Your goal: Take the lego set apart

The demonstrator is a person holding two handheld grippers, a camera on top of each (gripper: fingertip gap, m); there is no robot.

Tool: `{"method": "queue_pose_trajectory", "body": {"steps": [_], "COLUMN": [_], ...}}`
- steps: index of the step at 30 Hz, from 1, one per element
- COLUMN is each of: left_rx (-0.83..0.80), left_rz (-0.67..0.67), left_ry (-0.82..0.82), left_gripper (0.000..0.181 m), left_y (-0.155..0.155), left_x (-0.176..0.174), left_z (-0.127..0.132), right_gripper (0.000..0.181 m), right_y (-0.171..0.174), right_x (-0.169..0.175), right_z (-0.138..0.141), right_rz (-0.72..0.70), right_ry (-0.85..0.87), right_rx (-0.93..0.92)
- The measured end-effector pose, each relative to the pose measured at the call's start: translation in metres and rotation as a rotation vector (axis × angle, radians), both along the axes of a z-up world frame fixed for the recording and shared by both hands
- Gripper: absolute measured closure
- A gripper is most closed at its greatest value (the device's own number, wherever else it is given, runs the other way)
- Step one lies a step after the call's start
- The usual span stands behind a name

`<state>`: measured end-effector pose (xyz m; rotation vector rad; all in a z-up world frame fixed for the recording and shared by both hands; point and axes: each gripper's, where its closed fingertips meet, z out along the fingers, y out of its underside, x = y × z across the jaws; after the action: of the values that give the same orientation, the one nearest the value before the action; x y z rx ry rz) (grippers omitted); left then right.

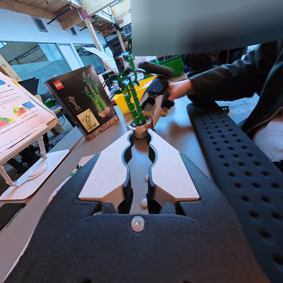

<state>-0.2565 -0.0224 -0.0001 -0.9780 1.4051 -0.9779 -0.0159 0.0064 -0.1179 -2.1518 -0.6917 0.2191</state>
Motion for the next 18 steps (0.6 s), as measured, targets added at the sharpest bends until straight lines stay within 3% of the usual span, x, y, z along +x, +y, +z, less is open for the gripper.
{"method": "queue_pose_trajectory", "body": {"steps": [3,7,10,12,13,16,18], "left_rx": [-0.004,-0.008,-0.009,-0.017,-0.028,-0.108,-0.166], "left_rz": [0.003,0.018,0.03,0.048,0.058,0.094,0.078], "left_ry": [0.001,0.009,0.01,0.011,0.016,0.065,0.085], "left_gripper": [0.168,0.168,0.168,0.167,0.167,0.167,0.167], "left_y": [0.001,0.005,0.008,0.012,0.014,0.025,0.026], "left_x": [0.0,0.001,0.001,0.002,0.003,0.01,0.017], "left_z": [-0.001,-0.004,-0.005,-0.005,-0.007,-0.02,-0.029], "right_gripper": [0.085,0.085,0.077,0.076,0.081,0.14,0.16], "right_y": [0.022,0.048,0.044,0.023,0.009,-0.028,-0.04], "right_x": [0.017,0.035,0.042,0.047,0.047,0.034,-0.004], "right_z": [0.0,0.0,0.013,0.031,0.042,0.072,0.093], "right_rz": [0.096,0.078,-0.001,-0.08,-0.12,-0.257,-0.173], "right_ry": [-0.02,-0.024,-0.043,-0.057,-0.053,0.072,0.185], "right_rx": [-0.02,-0.015,0.069,0.131,0.165,0.23,0.278]}}
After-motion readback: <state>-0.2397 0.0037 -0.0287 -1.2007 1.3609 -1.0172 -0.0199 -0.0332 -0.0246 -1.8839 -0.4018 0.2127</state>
